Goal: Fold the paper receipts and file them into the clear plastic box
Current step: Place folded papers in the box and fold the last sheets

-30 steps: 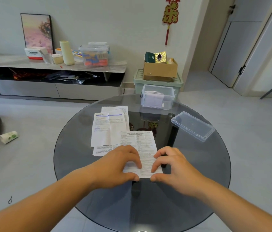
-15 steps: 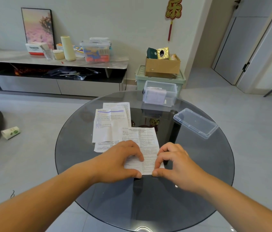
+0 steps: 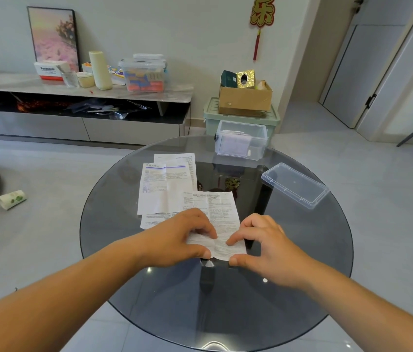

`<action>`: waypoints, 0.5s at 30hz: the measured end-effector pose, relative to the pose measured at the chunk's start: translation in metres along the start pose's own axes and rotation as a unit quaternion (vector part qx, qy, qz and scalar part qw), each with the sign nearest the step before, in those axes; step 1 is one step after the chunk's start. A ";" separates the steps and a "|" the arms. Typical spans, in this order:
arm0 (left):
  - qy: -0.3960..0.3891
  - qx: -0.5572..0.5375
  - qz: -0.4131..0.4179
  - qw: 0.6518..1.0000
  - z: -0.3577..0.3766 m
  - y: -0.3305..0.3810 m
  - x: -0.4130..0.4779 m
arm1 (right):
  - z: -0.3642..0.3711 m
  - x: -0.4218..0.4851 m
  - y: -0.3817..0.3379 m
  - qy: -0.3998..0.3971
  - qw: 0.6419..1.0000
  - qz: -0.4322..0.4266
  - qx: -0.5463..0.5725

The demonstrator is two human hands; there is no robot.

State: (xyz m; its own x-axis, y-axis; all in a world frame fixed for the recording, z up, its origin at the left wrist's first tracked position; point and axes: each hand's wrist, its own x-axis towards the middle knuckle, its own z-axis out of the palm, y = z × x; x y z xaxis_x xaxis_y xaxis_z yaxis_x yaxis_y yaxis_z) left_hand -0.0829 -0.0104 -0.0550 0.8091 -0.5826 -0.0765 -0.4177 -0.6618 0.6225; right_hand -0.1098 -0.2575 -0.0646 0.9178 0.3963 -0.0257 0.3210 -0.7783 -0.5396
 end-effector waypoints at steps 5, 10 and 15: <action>0.045 -0.036 -0.019 0.998 0.001 0.000 0.005 | 0.004 -0.002 -0.003 0.034 0.997 -0.046 -0.050; 0.070 -0.089 -0.038 0.993 0.000 0.003 0.007 | 0.007 0.007 -0.010 0.084 0.996 -0.025 0.006; 0.055 -0.145 -0.047 0.987 -0.007 0.009 0.005 | 0.002 0.011 -0.013 0.099 0.995 -0.030 0.015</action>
State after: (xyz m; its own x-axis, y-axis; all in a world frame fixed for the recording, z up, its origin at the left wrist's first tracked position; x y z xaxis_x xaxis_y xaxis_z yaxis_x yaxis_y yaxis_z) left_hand -0.0793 -0.0162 -0.0445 0.8851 -0.4603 -0.0693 -0.2164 -0.5387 0.8142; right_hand -0.1040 -0.2419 -0.0598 0.9261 0.3357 0.1720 0.3722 -0.7395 -0.5609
